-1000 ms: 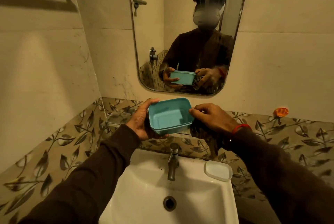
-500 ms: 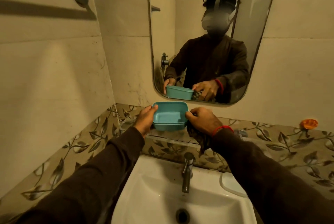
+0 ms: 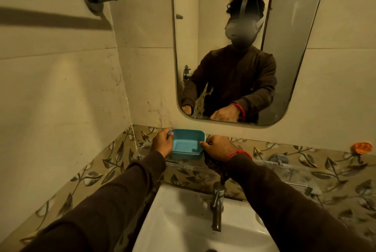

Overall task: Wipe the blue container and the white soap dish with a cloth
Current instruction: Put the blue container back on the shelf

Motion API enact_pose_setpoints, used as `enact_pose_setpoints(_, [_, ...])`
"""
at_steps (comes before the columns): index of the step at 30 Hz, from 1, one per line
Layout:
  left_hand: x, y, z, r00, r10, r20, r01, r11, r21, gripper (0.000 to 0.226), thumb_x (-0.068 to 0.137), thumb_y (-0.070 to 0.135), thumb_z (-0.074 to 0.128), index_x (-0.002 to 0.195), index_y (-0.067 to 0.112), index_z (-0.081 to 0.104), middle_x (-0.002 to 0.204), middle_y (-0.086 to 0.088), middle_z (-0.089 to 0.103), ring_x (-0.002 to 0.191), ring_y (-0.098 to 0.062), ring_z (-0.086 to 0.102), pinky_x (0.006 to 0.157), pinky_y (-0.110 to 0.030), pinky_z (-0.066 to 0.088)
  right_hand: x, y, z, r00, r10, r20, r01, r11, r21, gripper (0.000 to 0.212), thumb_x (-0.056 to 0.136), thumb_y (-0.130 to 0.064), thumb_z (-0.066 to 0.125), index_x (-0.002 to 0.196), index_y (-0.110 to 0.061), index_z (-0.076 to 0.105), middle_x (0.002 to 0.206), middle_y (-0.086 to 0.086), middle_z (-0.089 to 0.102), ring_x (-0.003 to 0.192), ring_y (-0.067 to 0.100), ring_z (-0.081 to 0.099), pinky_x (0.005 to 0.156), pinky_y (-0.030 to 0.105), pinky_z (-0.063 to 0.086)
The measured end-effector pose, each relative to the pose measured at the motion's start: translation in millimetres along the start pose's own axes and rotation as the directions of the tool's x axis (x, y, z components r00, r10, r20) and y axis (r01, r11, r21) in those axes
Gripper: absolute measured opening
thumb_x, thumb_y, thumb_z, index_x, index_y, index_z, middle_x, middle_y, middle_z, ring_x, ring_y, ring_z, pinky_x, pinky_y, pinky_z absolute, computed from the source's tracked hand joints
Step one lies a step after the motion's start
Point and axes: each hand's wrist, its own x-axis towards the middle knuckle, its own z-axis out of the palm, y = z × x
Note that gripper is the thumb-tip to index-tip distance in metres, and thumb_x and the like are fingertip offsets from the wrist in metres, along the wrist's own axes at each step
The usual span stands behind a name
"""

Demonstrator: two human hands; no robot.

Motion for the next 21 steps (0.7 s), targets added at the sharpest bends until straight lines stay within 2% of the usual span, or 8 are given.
enact_pose_setpoints(2, [2.2,-5.8,0.2,1.0,-0.014,0.018,0.013,0.998,0.062,0.03,0.105,0.017,0.048,0.127,0.006,0.065,0.122,-0.018,0.069,0.11,-0.034,0.064,0.094,-0.038,0.051,0.7,-0.4,2.8,1.0,0.01,0.029,-0.01,1.0,-0.007,0.039,0.093,-0.049,0.054,0.096,-0.015,0.073,0.088,0.005,0.071,0.081,0.019,0.065,0.072,0.03,0.053])
enact_pose_setpoints(6, [6.8,-8.4,-0.6,0.998,-0.032,0.058,0.025,0.992,0.121,0.029,0.104,0.014,0.049,0.127,0.008,0.066,0.122,-0.017,0.07,0.111,-0.033,0.063,0.094,-0.038,0.05,-0.9,-4.0,5.0,0.995,0.052,0.083,-0.057,0.996,0.064,0.031,0.092,-0.047,0.058,0.086,-0.019,0.069,0.069,-0.005,0.063,0.067,0.009,0.062,0.057,0.023,0.047])
enact_pose_setpoints(9, [8.6,-7.8,-1.8,0.996,-0.061,0.066,0.051,0.99,0.132,0.029,0.104,0.014,0.049,0.126,0.007,0.066,0.122,-0.017,0.069,0.11,-0.033,0.063,0.092,-0.038,0.05,-4.1,-7.0,4.5,0.995,0.047,0.083,-0.054,0.995,0.078,0.031,0.092,-0.049,0.057,0.072,-0.025,0.061,0.065,-0.007,0.063,0.061,0.005,0.061,0.048,0.019,0.042])
enact_pose_setpoints(12, [10.2,-7.6,-1.4,0.994,-0.099,0.055,0.09,0.985,0.145,0.026,0.103,0.016,0.05,0.12,0.005,0.067,0.12,-0.019,0.069,0.109,-0.033,0.063,0.09,-0.037,0.049,-9.6,-7.7,2.5,0.997,0.036,0.065,-0.042,0.994,0.099,0.035,0.092,-0.052,0.055,0.067,-0.028,0.059,0.063,-0.008,0.062,0.057,0.004,0.06,0.046,0.018,0.039])
enact_pose_setpoints(15, [11.2,-7.7,-2.2,0.992,-0.119,0.048,0.111,0.983,0.146,0.025,0.102,0.016,0.053,0.12,0.005,0.068,0.121,-0.018,0.069,0.111,-0.033,0.063,0.091,-0.036,0.048,-16.6,-4.1,-1.2,0.999,0.038,0.032,-0.042,0.988,0.151,0.035,0.091,-0.055,0.054,0.07,-0.029,0.06,0.065,-0.009,0.064,0.056,0.001,0.059,0.045,0.017,0.041])
enact_pose_setpoints(19, [9.3,-6.6,-3.1,0.993,-0.116,0.028,0.113,0.991,0.071,0.035,0.098,0.02,0.062,0.131,0.007,0.064,0.132,-0.015,0.066,0.12,-0.032,0.06,0.099,-0.034,0.046,-28.2,7.8,-11.9,0.997,0.072,-0.03,-0.066,0.986,0.151,0.038,0.085,-0.059,0.061,0.095,-0.023,0.066,0.081,-0.011,0.062,0.07,0.003,0.058,0.05,0.016,0.038])
enact_pose_setpoints(21, [9.8,-7.0,-3.5,0.991,-0.13,-0.012,0.13,0.991,0.011,0.039,0.097,0.023,0.064,0.131,0.005,0.062,0.133,-0.016,0.065,0.122,-0.033,0.06,0.103,-0.036,0.046,-35.7,12.7,-18.7,0.995,0.089,-0.046,-0.075,0.966,0.248,0.034,0.081,-0.055,0.069,0.089,-0.022,0.065,0.078,-0.011,0.066,0.066,0.001,0.061,0.051,0.018,0.042])
